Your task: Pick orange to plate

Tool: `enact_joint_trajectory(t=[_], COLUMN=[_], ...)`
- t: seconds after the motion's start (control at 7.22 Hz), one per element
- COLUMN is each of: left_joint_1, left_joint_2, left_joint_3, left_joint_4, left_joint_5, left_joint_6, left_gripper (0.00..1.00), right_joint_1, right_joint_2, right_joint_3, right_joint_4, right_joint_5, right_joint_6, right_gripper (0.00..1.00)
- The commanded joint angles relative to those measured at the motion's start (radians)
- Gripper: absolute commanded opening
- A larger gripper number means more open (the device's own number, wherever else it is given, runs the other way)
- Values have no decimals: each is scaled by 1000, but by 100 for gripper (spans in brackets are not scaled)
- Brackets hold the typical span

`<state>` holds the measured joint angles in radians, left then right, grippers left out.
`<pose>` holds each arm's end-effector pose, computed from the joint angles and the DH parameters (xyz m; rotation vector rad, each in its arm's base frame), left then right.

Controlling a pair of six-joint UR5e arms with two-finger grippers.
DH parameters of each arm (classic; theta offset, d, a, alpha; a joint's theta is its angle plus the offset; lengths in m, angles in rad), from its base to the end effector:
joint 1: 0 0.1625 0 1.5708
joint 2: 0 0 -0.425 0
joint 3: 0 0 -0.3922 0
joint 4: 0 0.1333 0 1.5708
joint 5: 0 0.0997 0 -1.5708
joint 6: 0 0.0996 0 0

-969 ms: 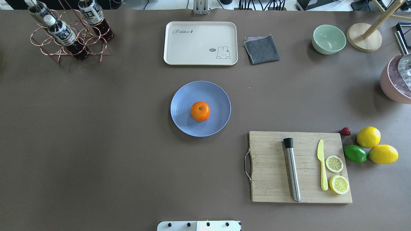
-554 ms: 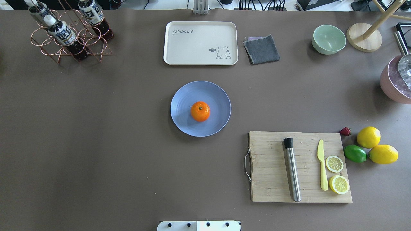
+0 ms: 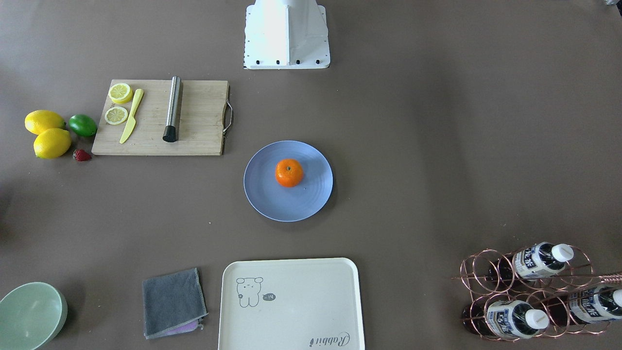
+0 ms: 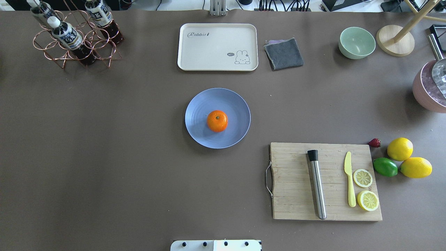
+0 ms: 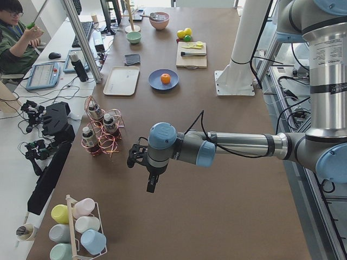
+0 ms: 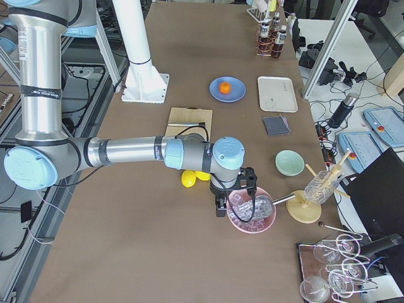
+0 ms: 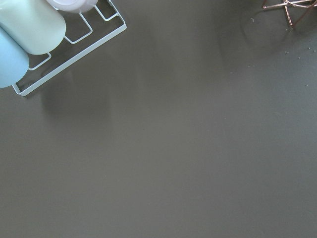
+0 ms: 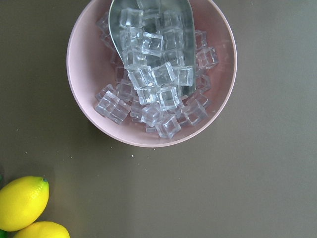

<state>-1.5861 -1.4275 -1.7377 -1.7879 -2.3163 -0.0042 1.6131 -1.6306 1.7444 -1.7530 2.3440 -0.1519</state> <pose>-0.0726 -0.4446 0.6212 0.2335 0.7404 0.0712 0.0831 -0.4557 0.6201 0.0103 -0.7757 -0.0776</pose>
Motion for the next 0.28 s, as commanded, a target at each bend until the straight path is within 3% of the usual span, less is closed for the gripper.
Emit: enact_joint_trajectory(t=[0.0,0.14], left_joint_1=[0,0], left_joint_2=[-1,-5], left_joint_3=[0,0], left_joint_4=[-1,-1], left_joint_5=[0,0], left_joint_6=[0,0], left_gripper=[98,98], right_joint_1=[1,1], right_joint_2=[-2,-2], right_joint_3=[-2,-2], right_joint_4=[0,0], right_joint_5=[-2,-2], right_joint_6=[0,0], right_gripper=[100,100])
